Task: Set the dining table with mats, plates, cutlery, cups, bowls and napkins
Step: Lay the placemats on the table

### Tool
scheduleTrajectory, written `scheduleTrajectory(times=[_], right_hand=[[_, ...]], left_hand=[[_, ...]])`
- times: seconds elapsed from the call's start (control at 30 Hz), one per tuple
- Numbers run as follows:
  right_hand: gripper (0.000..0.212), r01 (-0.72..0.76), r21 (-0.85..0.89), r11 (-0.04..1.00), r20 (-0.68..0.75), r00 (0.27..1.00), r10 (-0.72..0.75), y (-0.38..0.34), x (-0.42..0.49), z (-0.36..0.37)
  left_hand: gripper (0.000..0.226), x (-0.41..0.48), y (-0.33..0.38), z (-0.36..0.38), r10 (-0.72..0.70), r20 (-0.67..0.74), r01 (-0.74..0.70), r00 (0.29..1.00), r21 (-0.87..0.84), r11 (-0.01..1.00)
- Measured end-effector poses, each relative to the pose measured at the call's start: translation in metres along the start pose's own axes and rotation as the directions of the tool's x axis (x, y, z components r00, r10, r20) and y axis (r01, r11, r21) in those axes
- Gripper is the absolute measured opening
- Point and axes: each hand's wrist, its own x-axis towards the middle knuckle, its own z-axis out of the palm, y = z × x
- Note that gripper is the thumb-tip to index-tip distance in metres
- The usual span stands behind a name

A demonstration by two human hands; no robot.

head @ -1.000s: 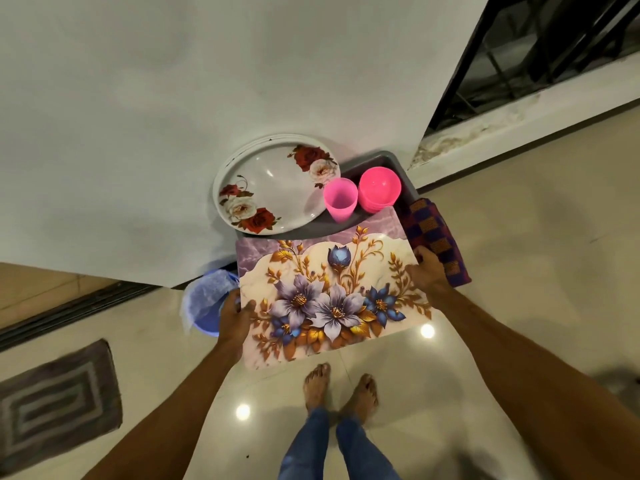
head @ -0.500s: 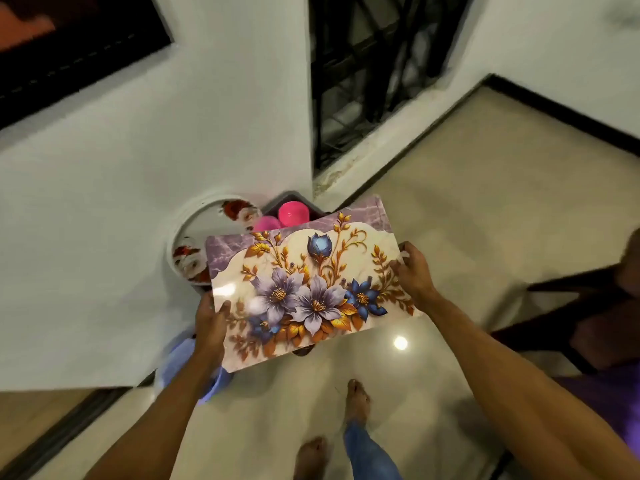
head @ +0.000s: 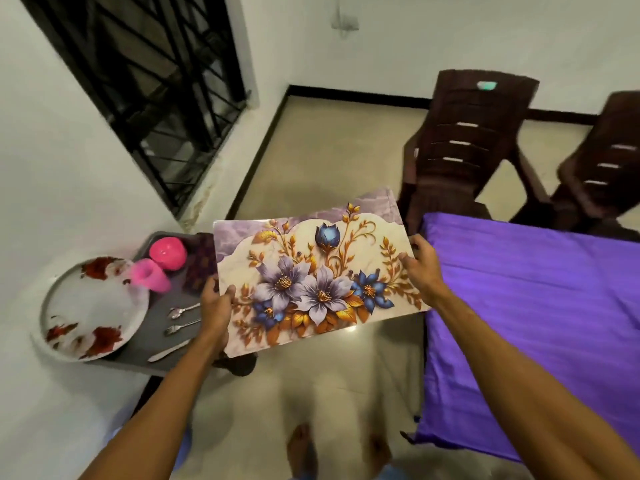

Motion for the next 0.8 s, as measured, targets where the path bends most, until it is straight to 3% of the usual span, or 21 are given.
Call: scheduleTrajectory(times=[0.17,0.27,0.4,0.63,0.8], right_hand=[[0.025,-0.054,0.100,0.994,-0.121,0.990,0.066,0.054,-0.041,-0.101],[0.019,-0.096,0.142,0.985,-0.175,0.977,0.120,0.092,-0.070,-0.157],[0.021,-0.171,0.157,0.973,-0.271,0.940,0.209,0.137,-0.109,-0.218],[0.023,-0.244,0.070,0.967,-0.429,0.868,0.250,0.178,-0.165,-0.273],[0.021,-0.270,0.027,0.963,-0.461,0.851,0.252,0.199,-0.187,-0.315]], left_hand=[[0.028,-0.053,0.014,0.078,0.049,0.114,-0.055,0.992,0.049,0.997],[0.021,-0.090,0.016,0.126,0.065,0.182,-0.079,0.981,0.072,0.994],[0.028,-0.131,0.009,0.180,0.039,0.305,-0.067,0.952,0.083,0.994],[0.025,-0.174,-0.014,0.247,0.014,0.451,-0.038,0.892,0.046,0.998],[0.028,-0.210,-0.024,0.285,0.026,0.459,-0.057,0.888,0.054,0.997]])
